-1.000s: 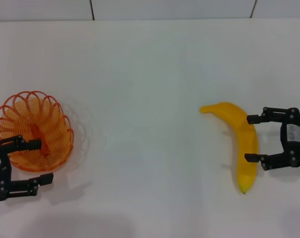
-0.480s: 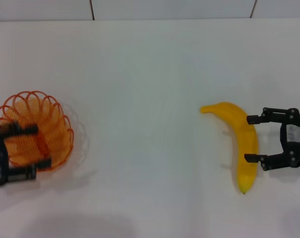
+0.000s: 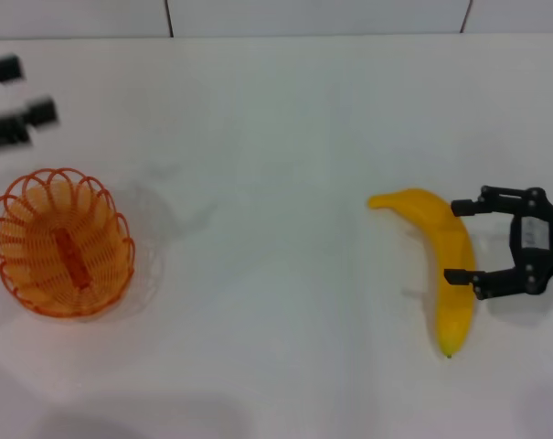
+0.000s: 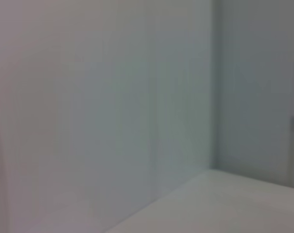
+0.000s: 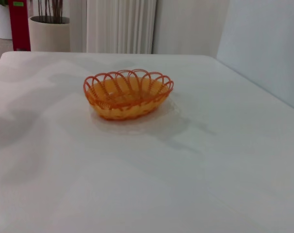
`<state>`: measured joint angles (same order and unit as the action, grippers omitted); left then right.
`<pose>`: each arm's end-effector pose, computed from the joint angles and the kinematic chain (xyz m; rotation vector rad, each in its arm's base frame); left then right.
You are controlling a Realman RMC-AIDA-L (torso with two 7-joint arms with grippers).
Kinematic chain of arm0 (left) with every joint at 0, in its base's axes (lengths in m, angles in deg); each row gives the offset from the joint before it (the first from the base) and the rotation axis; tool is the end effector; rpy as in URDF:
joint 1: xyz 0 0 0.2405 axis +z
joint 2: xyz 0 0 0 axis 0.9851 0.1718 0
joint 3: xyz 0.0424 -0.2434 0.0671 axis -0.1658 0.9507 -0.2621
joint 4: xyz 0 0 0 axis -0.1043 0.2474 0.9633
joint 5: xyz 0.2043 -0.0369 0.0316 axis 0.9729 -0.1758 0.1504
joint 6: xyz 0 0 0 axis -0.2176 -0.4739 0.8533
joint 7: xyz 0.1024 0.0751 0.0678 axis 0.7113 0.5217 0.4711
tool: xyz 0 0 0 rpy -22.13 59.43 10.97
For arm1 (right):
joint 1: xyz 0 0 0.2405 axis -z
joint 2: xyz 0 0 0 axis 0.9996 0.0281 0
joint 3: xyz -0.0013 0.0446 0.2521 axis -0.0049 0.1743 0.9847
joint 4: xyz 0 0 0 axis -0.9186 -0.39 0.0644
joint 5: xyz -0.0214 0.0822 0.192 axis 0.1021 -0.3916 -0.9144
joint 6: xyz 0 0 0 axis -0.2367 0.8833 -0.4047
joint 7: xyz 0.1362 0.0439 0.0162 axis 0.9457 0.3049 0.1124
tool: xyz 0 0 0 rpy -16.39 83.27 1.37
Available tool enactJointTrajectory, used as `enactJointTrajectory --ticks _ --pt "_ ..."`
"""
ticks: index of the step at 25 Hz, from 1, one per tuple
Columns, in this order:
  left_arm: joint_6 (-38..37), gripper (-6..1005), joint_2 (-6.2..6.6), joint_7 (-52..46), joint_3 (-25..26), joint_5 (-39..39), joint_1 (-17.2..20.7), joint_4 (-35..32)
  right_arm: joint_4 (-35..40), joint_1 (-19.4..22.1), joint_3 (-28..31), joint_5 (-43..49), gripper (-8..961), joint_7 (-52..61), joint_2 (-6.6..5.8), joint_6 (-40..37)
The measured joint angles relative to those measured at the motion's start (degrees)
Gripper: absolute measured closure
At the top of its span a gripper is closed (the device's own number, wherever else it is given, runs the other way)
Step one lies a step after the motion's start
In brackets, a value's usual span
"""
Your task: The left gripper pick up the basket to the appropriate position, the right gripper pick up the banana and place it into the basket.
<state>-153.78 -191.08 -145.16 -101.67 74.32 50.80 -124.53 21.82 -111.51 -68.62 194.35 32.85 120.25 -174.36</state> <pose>-0.2718 0.3199 0.1243 -2.4709 -0.4409 -0.7728 0.3219 0.2957 0.0407 -2.8069 0.1166 0.3935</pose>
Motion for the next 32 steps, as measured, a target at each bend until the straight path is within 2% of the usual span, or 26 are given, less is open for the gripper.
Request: enactJointTrajectory --ticks 2,3,4,6,11,13,16,17,18,19,28,32 --pt "2.3 153 0.06 -8.0 0.1 1.3 -0.5 -3.8 0.0 -0.6 0.0 0.0 63 0.1 0.15 0.0" --pt "5.1 153 0.65 -15.4 -0.1 3.5 -1.1 -7.2 0.0 -0.8 0.0 0.0 63 0.1 0.19 0.0" --pt "5.1 153 0.65 -15.4 -0.1 3.5 -1.1 -7.2 0.0 -0.9 0.0 0.0 63 0.1 0.19 0.0" --pt "6.5 153 1.73 -19.2 -0.2 6.1 -1.8 -8.5 0.0 -0.9 0.0 0.1 63 0.1 0.19 0.0" --pt "7.6 154 7.53 -26.7 -0.6 15.5 -4.5 -9.0 -0.1 -0.9 0.0 0.2 63 0.1 0.18 0.0" --pt "7.7 154 8.72 -26.7 -2.2 20.6 -5.8 -8.8 -0.1 -0.9 0.0 0.2 63 0.1 0.18 0.0" --pt "7.7 154 9.25 -25.9 -5.7 25.3 -6.9 -8.4 -0.1 -0.9 0.0 0.3 62 0.1 0.21 0.0" --pt "7.7 153 9.05 -25.0 -7.1 26.2 -7.1 -8.4 -0.1 -1.0 0.0 0.3 62 0.1 0.22 0.0" --pt "8.1 153 8.13 -22.6 -8.7 27.0 -7.2 -8.5 -0.1 -1.0 0.0 0.3 62 0.1 0.23 0.0" --pt "8.1 153 8.13 -22.6 -8.7 27.0 -7.2 -8.5 -0.1 -1.0 0.0 0.3 62 0.1 0.24 0.0" --pt "14.7 154 2.68 -11.9 -12.5 34.1 -7.1 -8.9 -0.1 -1.0 0.0 0.3 62 0.1 0.43 0.0" --pt "16.8 154 2.19 -11.3 -12.0 34.2 -7.1 -8.3 -0.3 -0.9 0.0 0.3 63 0.1 0.53 0.7"
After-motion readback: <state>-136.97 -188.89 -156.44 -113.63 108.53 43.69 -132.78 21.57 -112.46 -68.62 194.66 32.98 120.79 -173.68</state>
